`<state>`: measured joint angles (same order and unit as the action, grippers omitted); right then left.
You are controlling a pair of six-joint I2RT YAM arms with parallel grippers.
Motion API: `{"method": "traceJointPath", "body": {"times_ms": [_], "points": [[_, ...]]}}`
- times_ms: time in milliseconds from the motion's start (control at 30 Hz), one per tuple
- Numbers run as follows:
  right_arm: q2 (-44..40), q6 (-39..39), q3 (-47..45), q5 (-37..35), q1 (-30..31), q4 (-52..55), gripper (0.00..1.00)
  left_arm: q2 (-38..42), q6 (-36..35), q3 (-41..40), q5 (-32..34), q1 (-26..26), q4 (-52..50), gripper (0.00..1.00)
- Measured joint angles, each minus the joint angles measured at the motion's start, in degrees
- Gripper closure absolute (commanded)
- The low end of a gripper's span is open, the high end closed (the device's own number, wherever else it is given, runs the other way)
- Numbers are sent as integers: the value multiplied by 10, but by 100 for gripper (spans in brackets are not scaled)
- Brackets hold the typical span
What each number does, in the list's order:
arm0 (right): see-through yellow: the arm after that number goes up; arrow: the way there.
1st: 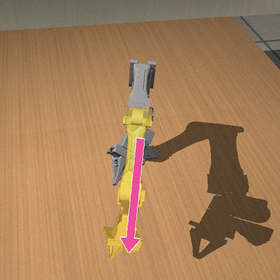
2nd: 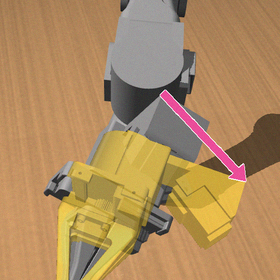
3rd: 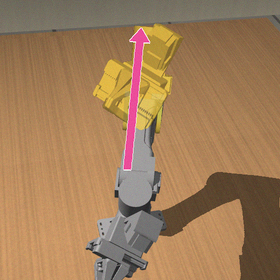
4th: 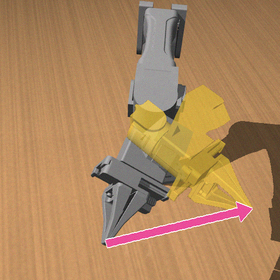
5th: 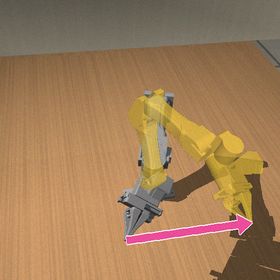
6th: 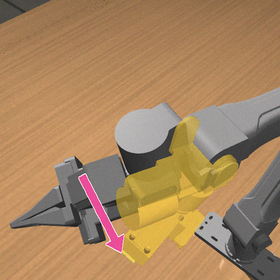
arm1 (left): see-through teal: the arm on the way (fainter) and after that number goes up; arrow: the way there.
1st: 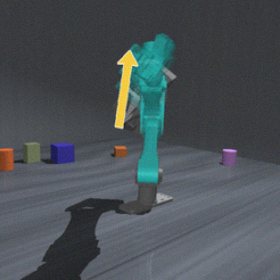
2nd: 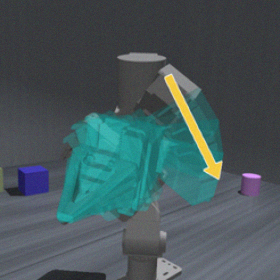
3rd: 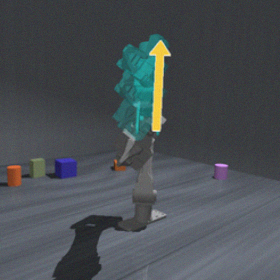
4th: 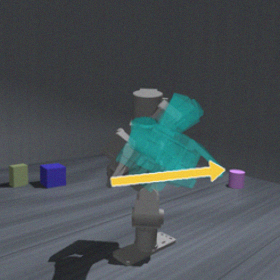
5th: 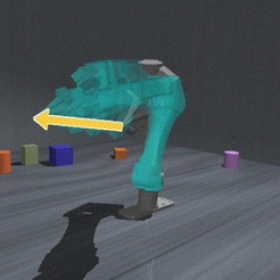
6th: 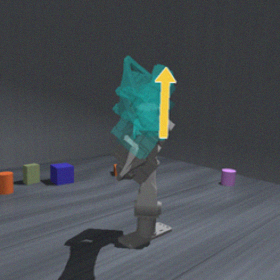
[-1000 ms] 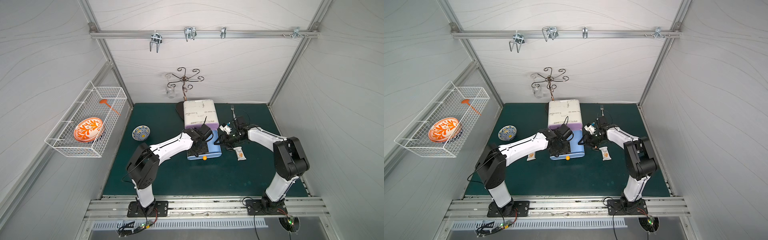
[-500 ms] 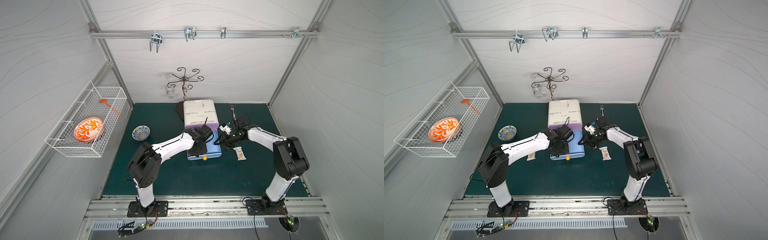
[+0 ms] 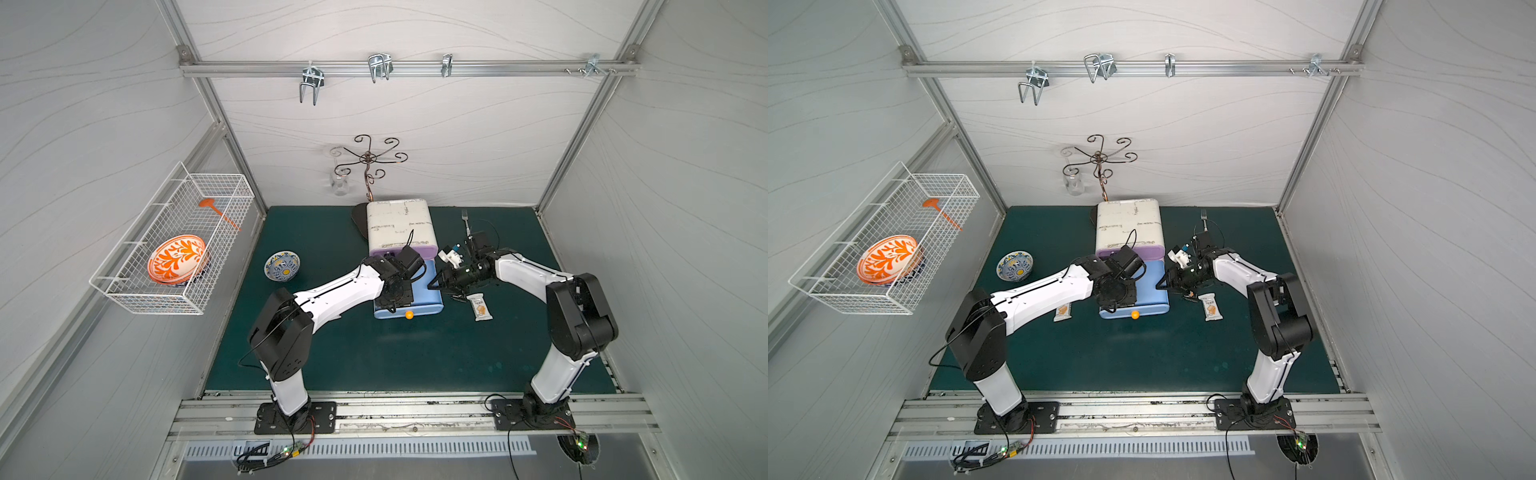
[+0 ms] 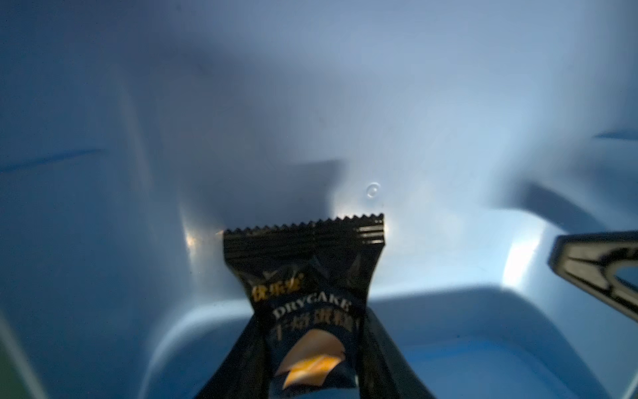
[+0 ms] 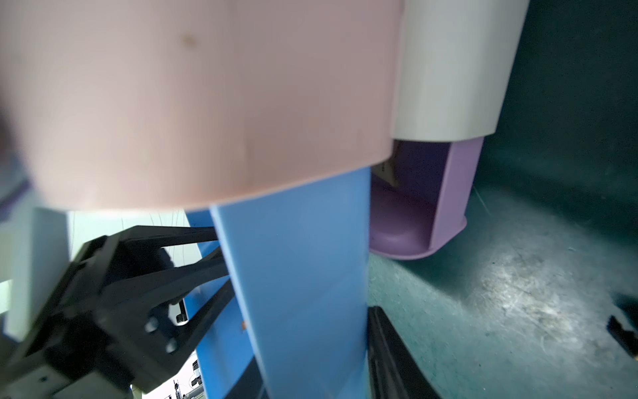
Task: Take the cookies out of the drawer
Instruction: Pick up the cookie from the drawer, then place the cookie at the center of the board.
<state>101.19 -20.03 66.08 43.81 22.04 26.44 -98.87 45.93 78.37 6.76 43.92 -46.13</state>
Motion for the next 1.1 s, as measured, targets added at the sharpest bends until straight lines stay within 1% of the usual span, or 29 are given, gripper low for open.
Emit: {"method": "traceJointPath", "body": {"times_ms": [167, 367, 500, 567, 667, 733, 833, 967, 1100], "points": [[0, 0, 1, 0, 0, 0, 63, 41, -15, 15, 9, -2, -4, 57], [0, 0, 1, 0, 0, 0, 63, 97, -28, 41, 17, -16, -8, 57], [0, 0, 1, 0, 0, 0, 63, 144, -34, 42, 16, -38, -32, 55], [0, 0, 1, 0, 0, 0, 62, 176, -39, 35, 14, -57, -44, 55], [0, -1, 1, 0, 0, 0, 63, 230, -45, 0, 11, -88, -51, 54], [0, -2, 1, 0, 0, 0, 62, 267, -50, -40, 4, -114, -55, 54], [0, -10, 4, 0, 0, 0, 62, 290, -56, -106, -6, -140, -55, 54], [0, -16, 5, -1, 0, -1, 63, 269, -68, -173, -33, -147, -41, 54], [0, -22, 13, -1, 0, -1, 62, 219, -77, -204, -51, -151, -16, 55]]}}
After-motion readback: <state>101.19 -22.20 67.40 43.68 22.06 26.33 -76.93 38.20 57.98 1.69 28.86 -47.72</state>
